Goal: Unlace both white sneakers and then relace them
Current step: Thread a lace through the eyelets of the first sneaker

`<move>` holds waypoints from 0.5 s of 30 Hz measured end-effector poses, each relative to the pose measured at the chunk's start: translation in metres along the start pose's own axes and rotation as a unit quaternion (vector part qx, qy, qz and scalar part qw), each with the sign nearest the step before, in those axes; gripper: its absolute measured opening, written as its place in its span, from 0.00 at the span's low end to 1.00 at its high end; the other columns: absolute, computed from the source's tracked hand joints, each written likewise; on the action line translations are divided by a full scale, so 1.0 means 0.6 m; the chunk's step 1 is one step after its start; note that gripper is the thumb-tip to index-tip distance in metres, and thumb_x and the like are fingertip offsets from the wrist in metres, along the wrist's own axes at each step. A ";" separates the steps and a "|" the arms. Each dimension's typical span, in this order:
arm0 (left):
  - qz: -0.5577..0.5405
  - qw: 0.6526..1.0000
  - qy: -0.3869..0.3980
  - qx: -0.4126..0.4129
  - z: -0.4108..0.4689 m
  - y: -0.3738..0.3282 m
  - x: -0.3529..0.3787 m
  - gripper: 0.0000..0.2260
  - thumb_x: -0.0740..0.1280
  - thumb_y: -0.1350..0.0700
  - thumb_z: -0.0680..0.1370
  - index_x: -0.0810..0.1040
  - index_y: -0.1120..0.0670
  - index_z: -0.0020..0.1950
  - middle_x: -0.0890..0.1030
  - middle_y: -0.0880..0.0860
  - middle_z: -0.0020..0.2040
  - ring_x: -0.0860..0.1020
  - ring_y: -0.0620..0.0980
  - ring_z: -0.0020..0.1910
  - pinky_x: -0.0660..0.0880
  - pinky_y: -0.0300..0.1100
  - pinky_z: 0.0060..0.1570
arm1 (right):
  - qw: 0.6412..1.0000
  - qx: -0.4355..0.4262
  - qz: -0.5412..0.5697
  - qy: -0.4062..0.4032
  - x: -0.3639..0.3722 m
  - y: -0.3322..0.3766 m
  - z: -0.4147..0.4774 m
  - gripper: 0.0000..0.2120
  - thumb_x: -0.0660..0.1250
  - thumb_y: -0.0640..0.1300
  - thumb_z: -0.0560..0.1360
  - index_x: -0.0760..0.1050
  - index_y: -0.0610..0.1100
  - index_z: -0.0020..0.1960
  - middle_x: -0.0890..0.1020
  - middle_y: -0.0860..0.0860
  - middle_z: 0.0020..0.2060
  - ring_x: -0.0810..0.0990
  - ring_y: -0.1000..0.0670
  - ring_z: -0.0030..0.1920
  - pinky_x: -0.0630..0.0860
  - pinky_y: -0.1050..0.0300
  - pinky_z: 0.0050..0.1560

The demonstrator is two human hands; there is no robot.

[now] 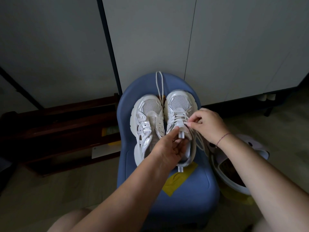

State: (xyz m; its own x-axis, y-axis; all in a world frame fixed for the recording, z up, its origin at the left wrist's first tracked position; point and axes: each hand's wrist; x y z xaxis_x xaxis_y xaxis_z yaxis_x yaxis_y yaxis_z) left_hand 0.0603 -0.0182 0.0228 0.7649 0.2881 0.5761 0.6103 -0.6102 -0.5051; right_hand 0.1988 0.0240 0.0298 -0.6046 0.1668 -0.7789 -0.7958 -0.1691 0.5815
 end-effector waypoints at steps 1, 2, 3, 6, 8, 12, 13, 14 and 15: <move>0.007 1.000 -0.001 0.000 0.001 -0.001 -0.001 0.09 0.70 0.55 0.77 0.76 0.59 0.41 0.75 0.53 0.34 0.73 0.46 0.32 0.78 0.37 0.37 | 1.000 -0.004 0.001 -0.007 0.003 0.003 0.000 0.03 0.73 0.42 0.70 0.80 0.46 0.38 0.73 0.57 0.36 0.75 0.54 0.37 0.71 0.60 0.42; 0.015 1.000 -0.002 0.001 0.001 -0.001 -0.001 0.09 0.70 0.54 0.77 0.76 0.59 0.41 0.75 0.53 0.34 0.74 0.46 0.33 0.78 0.36 0.33 | 1.000 -0.012 0.004 -0.013 0.007 0.006 -0.001 0.03 0.73 0.41 0.70 0.81 0.45 0.38 0.73 0.57 0.35 0.75 0.53 0.37 0.72 0.59 0.43; 0.026 1.000 -0.005 0.002 0.002 -0.002 -0.002 0.09 0.70 0.54 0.77 0.76 0.58 0.42 0.75 0.53 0.34 0.75 0.47 0.34 0.78 0.36 0.30 | 1.000 -0.022 0.005 -0.015 0.012 0.009 -0.001 0.02 0.72 0.41 0.70 0.81 0.44 0.39 0.73 0.57 0.35 0.76 0.52 0.38 0.73 0.58 0.44; 0.083 0.996 -0.015 0.006 0.007 -0.005 -0.007 0.10 0.69 0.51 0.77 0.76 0.57 0.44 0.77 0.53 0.36 0.78 0.47 0.36 0.76 0.35 0.26 | 0.998 -0.055 -0.022 -0.005 0.017 0.011 -0.003 0.03 0.70 0.40 0.72 0.82 0.44 0.40 0.76 0.53 0.39 0.78 0.49 0.41 0.75 0.55 0.45; 0.122 0.992 -0.021 0.009 0.009 -0.007 -0.010 0.10 0.69 0.50 0.77 0.76 0.55 0.43 0.78 0.52 0.38 0.78 0.47 0.37 0.75 0.36 0.27 | 0.997 -0.063 -0.051 -0.010 0.014 0.014 -0.008 0.04 0.69 0.41 0.73 0.82 0.43 0.41 0.78 0.49 0.41 0.78 0.46 0.43 0.75 0.52 0.46; 0.180 0.983 -0.027 0.002 0.009 -0.014 -0.014 0.12 0.67 0.47 0.79 0.75 0.55 0.43 0.79 0.53 0.41 0.77 0.47 0.37 0.73 0.33 0.26 | 0.989 0.121 0.083 -0.018 0.008 0.031 -0.040 0.15 0.66 0.48 0.76 0.75 0.40 0.35 0.78 0.44 0.31 0.76 0.46 0.29 0.75 0.55 0.31; 0.195 0.980 -0.027 -0.005 0.008 -0.017 -0.014 0.14 0.65 0.46 0.79 0.76 0.56 0.43 0.80 0.53 0.41 0.77 0.47 0.37 0.73 0.35 0.28 | 0.956 0.216 0.198 0.024 0.008 0.037 -0.053 0.18 0.65 0.51 0.77 0.73 0.41 0.34 0.75 0.45 0.27 0.73 0.50 0.23 0.70 0.60 0.24; 0.212 0.977 -0.026 -0.013 0.007 -0.020 -0.015 0.15 0.63 0.44 0.80 0.76 0.56 0.44 0.80 0.52 0.41 0.77 0.47 0.37 0.72 0.36 0.31 | 0.897 0.313 0.302 0.082 0.009 0.041 -0.065 0.18 0.64 0.54 0.77 0.71 0.42 0.34 0.73 0.47 0.26 0.69 0.53 0.19 0.65 0.65 0.20; 0.229 0.973 -0.026 -0.020 0.005 -0.024 -0.016 0.18 0.61 0.43 0.80 0.77 0.57 0.45 0.81 0.52 0.39 0.77 0.47 0.35 0.71 0.37 0.32 | 0.835 0.383 0.371 0.137 0.009 0.044 -0.077 0.19 0.64 0.56 0.76 0.71 0.43 0.35 0.72 0.49 0.26 0.67 0.55 0.18 0.61 0.68 0.19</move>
State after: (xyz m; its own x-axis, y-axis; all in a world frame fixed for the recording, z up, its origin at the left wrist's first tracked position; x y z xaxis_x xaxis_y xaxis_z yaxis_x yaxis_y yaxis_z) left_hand 0.0446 -0.0099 0.0226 0.9645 0.0157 0.2637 0.1963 -0.7107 -0.6756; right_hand 0.1760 -0.0245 0.0303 -0.9938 0.0459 -0.1013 -0.0582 0.5614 0.8255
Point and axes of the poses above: each hand's wrist, its own z-axis towards the middle knuckle, its own x-axis out of the palm, y = z × x
